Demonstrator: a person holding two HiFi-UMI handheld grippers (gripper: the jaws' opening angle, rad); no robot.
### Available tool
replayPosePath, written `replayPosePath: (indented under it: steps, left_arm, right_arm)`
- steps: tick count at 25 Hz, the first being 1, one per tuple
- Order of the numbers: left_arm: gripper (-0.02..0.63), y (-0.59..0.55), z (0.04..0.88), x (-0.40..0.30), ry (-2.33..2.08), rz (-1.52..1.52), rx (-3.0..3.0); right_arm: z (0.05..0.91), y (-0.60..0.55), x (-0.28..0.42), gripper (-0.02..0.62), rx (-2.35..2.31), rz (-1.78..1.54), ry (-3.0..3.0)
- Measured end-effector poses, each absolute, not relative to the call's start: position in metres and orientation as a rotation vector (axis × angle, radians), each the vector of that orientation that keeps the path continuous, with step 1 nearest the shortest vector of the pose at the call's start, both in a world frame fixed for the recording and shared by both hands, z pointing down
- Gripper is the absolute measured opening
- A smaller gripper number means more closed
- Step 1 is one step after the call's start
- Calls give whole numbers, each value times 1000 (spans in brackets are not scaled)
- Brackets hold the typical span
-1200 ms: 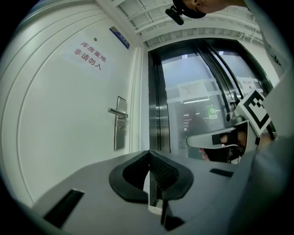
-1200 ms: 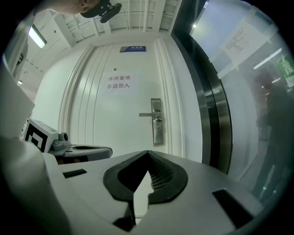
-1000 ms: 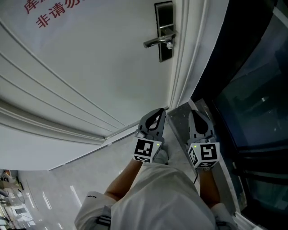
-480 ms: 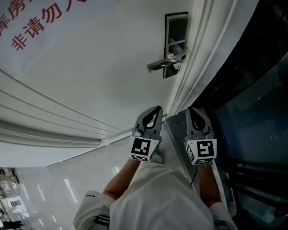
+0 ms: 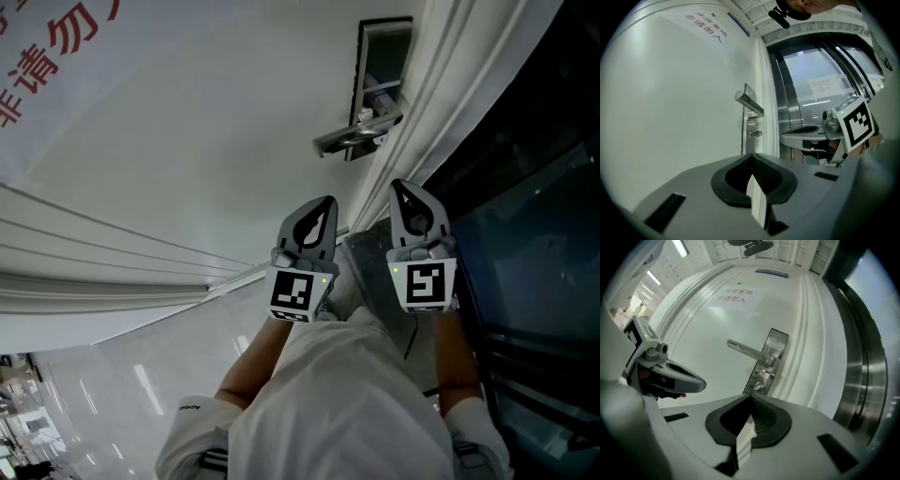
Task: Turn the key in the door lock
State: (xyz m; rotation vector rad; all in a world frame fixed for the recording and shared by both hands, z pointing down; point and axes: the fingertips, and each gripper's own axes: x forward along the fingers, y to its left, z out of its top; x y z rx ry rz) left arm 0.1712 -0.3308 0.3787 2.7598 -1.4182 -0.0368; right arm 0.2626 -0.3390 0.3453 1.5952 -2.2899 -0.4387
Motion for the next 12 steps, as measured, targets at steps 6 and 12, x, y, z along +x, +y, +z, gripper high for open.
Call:
replayPosePath:
  steps: [6, 12]
  left_arm:
    - [8, -334, 363, 169, -1432, -54, 2796]
    - [8, -330, 353, 161, -1499, -76, 2781]
  right_arm:
    - [343, -364, 260, -3, 1439, -583, -2084]
    - [342, -375, 255, 11, 1281, -777, -1877]
